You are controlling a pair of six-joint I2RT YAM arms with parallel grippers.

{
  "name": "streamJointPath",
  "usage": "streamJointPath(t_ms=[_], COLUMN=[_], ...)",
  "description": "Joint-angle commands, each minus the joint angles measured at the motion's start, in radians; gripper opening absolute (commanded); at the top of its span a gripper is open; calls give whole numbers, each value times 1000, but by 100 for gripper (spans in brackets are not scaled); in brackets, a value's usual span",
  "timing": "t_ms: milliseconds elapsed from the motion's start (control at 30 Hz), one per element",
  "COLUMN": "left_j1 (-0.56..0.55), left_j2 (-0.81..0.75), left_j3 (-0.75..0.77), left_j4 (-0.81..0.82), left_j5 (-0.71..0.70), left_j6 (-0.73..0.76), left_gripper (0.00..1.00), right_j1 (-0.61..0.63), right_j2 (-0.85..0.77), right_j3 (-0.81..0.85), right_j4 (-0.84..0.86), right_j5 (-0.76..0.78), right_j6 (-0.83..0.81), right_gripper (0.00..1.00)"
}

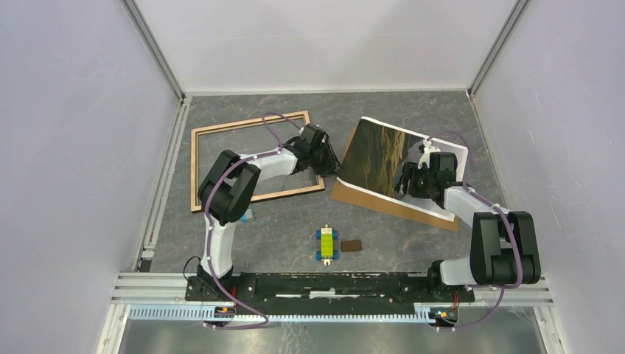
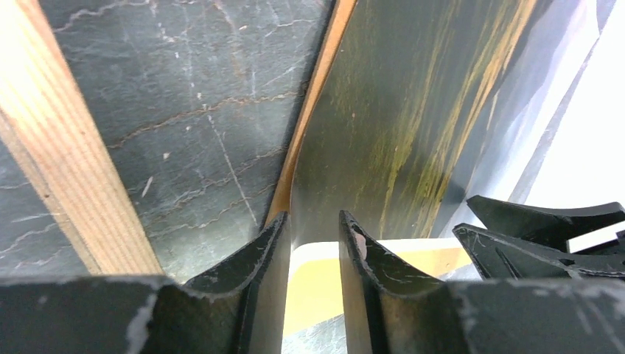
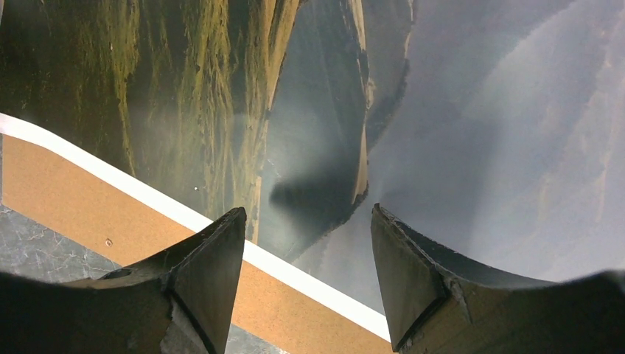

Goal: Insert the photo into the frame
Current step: Pick up the photo at the center of the board.

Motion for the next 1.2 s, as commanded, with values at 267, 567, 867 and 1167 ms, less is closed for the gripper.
streamJointPath(t_ms=[267, 567, 867, 1167], left_j1=[-22, -36, -48, 55], left_j2=[-25, 31, -29, -365], left_j3=[3, 146, 300, 358], left_j4=[172, -68, -325, -683], left_j5=[122, 17, -129, -387], left_j6=[-100, 32, 202, 371], left_gripper=[36, 21, 2, 2], right_j1=[-4, -4, -3, -3], right_j2=[27, 19, -57, -214], right_j3=[-16, -11, 37, 145], right_j4=[26, 19, -47, -174], right_j5=[-23, -21, 29, 72], right_j6=[-14, -15, -24, -49], right_gripper=[70, 70, 71, 73])
